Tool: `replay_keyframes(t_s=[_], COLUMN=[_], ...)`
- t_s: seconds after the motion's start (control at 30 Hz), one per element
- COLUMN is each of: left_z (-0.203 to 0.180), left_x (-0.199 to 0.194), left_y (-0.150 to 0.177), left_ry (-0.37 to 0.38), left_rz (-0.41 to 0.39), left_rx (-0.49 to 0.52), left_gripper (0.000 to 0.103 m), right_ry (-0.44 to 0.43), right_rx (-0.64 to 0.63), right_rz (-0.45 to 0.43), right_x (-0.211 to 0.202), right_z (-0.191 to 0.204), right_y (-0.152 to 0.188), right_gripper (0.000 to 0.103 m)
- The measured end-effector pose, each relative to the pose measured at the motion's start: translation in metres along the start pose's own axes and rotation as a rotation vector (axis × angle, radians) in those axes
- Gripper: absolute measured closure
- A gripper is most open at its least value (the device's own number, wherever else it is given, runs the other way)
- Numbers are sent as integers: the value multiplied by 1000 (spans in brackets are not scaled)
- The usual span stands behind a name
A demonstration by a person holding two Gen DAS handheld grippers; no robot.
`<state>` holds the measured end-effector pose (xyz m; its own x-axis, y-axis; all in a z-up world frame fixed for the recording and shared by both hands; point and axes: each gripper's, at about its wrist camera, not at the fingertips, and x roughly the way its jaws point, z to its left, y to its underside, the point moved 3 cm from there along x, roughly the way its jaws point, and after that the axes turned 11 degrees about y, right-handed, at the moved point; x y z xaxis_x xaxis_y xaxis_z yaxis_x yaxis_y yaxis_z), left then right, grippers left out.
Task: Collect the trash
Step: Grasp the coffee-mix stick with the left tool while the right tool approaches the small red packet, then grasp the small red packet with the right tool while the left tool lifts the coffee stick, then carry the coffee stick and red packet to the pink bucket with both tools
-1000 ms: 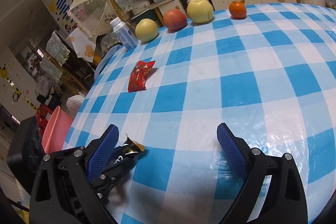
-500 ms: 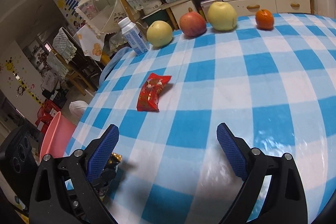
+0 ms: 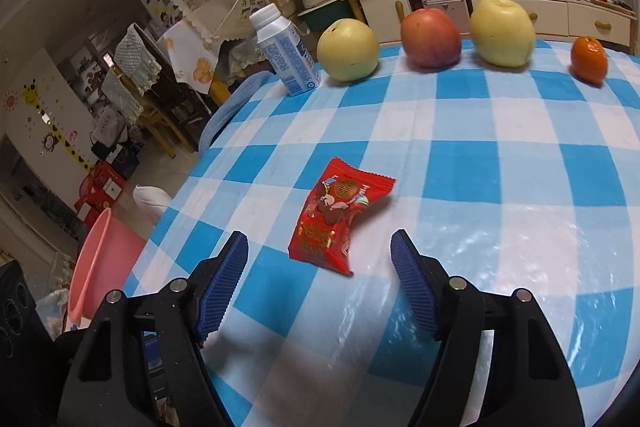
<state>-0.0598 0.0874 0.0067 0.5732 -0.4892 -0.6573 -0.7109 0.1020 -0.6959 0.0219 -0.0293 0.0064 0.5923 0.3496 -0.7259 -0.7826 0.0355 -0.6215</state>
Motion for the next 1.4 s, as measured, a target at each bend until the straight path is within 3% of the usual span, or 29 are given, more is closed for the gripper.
replay_keyframes(t_s=[0.27, 0.4, 0.67, 0.9, 1.4], left_z=[12, 20, 31, 39, 55], left_x=[-6, -11, -18, -31, -68], left_y=[-3, -4, -6, -8, -17], left_ry=[-27, -42, -57, -65, -51], left_rz=[-22, -38, -65, -103, -230], left_rx=[-28, -48, -82, -107, -164], left_gripper=[81, 81, 81, 81, 81], right_ry=[70, 124, 202, 182, 54], right_rx=[-61, -116, -224, -212, -150], right_rz=[27, 32, 12, -7, -42], right_x=[26, 36, 42, 36, -15], right_z=[14, 22, 34, 33, 49], right_y=[-9, -10, -7, -7, 15], right_gripper=[40, 53, 67, 68, 69])
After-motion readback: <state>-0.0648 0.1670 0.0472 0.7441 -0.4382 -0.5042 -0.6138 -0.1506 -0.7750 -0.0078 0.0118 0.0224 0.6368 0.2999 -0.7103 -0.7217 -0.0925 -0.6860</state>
